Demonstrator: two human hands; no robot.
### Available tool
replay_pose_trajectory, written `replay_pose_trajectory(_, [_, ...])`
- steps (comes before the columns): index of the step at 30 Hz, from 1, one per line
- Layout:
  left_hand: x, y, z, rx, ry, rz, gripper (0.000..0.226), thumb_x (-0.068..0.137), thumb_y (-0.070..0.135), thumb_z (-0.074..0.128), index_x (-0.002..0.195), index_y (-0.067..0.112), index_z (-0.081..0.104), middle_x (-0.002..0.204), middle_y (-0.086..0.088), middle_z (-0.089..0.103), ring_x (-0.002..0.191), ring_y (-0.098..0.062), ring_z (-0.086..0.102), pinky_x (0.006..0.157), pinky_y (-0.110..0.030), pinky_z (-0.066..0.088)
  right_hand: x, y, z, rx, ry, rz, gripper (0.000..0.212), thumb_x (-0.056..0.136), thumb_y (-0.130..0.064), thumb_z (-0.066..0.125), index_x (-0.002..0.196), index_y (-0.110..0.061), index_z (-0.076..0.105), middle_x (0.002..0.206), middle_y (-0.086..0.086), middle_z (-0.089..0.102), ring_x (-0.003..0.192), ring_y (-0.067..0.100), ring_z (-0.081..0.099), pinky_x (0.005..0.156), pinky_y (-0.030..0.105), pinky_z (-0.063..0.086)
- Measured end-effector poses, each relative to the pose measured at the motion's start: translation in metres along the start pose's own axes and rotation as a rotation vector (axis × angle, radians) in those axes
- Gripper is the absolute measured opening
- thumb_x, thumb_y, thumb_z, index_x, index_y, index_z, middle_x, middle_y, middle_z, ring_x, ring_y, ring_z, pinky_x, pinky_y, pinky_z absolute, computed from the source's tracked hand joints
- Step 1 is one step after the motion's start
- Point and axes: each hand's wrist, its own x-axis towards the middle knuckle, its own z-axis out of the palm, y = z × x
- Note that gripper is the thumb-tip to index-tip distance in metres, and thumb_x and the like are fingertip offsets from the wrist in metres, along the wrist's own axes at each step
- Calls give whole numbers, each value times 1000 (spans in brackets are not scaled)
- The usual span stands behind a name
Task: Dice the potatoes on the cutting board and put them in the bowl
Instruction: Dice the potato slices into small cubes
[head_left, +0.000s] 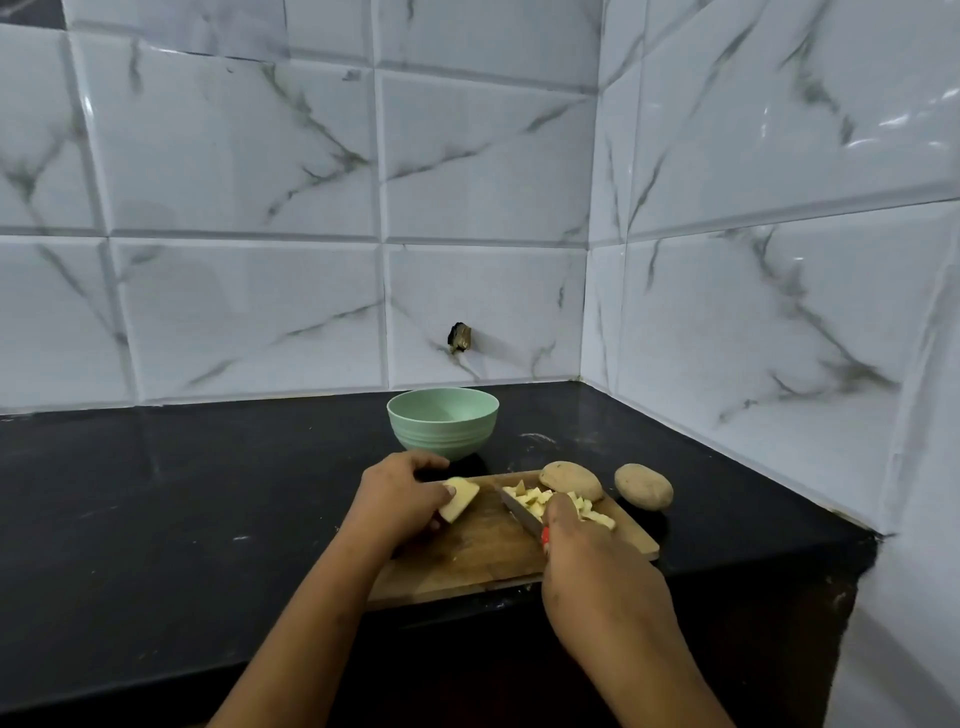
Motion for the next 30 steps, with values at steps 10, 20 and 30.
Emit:
replay_pose_trajectory(10, [-13, 11, -2, 126, -155, -14, 17, 93, 23, 58, 109, 21, 64, 83, 7, 62, 63, -5, 61, 61, -16, 49, 6, -7, 2, -43, 8, -10, 36, 96, -8, 40, 129, -21, 34, 107, 0, 64, 89, 19, 63, 56, 28, 37])
replay_pose_trajectory(20, [-9, -6, 2, 319, -146, 128, 45, 81, 43, 70, 123, 31, 61, 125, 7, 60, 116, -11, 52, 101, -28, 40, -1, -16, -4, 14, -24, -53, 28, 97, -15, 45, 123, -22, 38, 105, -1, 63, 81, 15, 57, 55, 24, 39])
replay_pose_trajectory(30, [-4, -27, 19, 349, -10, 191, 43, 84, 58, 56, 121, 38, 62, 125, 13, 59, 125, -14, 44, 106, -34, 29, 23, -19, -10, -32, -62, -30, 32, 97, -20, 46, 129, -24, 53, 112, 0, 62, 80, 14, 51, 52, 23, 34])
